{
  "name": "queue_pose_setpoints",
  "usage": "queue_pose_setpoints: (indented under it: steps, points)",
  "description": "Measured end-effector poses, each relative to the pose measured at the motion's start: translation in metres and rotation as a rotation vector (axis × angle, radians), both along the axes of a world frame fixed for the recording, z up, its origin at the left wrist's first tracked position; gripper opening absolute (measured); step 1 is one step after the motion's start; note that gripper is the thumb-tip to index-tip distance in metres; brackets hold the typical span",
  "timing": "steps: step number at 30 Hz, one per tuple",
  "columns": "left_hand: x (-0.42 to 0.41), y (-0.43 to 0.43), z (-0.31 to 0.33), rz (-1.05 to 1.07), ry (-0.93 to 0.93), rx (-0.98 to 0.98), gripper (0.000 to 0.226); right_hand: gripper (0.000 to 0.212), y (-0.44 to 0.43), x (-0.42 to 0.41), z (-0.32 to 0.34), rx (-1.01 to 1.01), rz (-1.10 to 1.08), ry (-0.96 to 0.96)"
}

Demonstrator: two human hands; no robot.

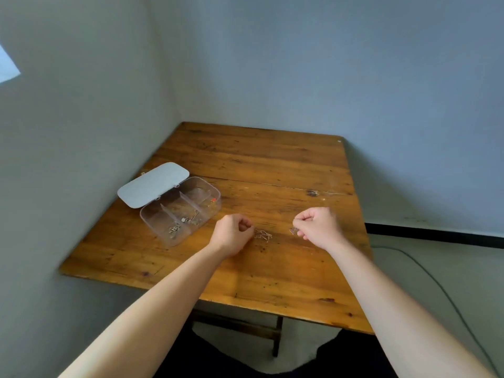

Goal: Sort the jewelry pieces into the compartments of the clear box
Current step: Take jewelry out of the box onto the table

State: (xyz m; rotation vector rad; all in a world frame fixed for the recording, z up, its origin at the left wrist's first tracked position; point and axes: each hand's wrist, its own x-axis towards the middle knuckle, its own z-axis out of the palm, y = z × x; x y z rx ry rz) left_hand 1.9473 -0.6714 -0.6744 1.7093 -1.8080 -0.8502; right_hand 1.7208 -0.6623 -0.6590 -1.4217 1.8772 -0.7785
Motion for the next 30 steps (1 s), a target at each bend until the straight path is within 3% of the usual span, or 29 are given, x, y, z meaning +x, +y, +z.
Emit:
queue_pose_setpoints:
  steps: [6,10,15,20,25,30]
  points:
    - [0.009,0.006,0.008,-0.159,-0.202,-0.076,0.023,0.030,0.001,0.001,-0.021,0.020,0.052,0.330]
    - [0.031,0.013,0.022,-0.166,-0.297,-0.241,0.027,0.019,-0.007,0.018,-0.016,-0.099,0.005,0.308]
    - [0.068,0.020,0.037,0.042,-0.280,-0.409,0.026,0.018,-0.020,0.054,-0.010,-0.209,0.114,0.301]
    - [0.114,0.027,0.033,0.196,-0.472,-0.314,0.031,0.028,-0.026,0.095,-0.009,-0.254,0.350,0.317]
    - [0.145,0.026,0.020,-0.001,-0.492,-0.199,0.038,0.040,-0.034,0.136,0.000,-0.363,0.646,0.389]
    - [0.152,0.018,0.014,-0.165,-0.495,-0.061,0.036,0.054,-0.045,0.179,0.017,-0.485,0.889,0.609]
